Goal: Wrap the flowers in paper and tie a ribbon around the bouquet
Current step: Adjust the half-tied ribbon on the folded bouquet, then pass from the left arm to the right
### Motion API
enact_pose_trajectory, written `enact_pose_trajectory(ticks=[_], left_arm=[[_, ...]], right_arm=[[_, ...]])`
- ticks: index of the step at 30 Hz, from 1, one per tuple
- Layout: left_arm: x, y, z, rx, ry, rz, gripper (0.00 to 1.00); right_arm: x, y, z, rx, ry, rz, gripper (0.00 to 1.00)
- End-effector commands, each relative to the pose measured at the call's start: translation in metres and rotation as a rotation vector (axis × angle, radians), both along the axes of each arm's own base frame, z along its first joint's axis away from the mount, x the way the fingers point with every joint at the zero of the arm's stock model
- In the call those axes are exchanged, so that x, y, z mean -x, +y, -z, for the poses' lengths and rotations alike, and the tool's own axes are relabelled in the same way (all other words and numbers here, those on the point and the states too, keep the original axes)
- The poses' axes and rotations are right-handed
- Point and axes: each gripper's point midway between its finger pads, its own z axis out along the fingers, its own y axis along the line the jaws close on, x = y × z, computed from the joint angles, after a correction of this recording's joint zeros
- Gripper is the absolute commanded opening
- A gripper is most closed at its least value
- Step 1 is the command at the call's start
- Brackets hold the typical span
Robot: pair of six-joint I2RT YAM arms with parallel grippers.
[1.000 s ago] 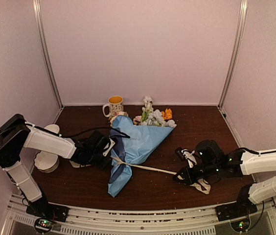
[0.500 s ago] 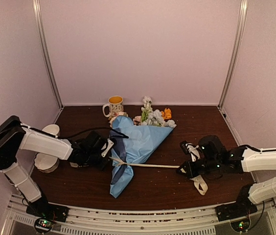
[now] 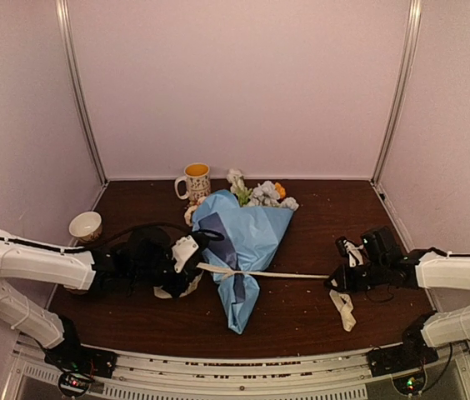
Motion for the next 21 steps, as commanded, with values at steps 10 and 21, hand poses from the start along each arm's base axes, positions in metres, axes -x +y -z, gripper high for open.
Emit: enact_pose_trajectory(ticks=[10,21], left_arm=[[0.030,-0.047,-0.025,0.208,0.065,0.212,0.00],[0.027,-0.072,-0.056,0.209,-0.016,0.327,0.00]], right_arm=[[-0.009,-0.037,0.010,0.115,0.001,0.075,0.23],[0.000,0.055,-0.133,-0.097,-0.399,-0.214,0.62]])
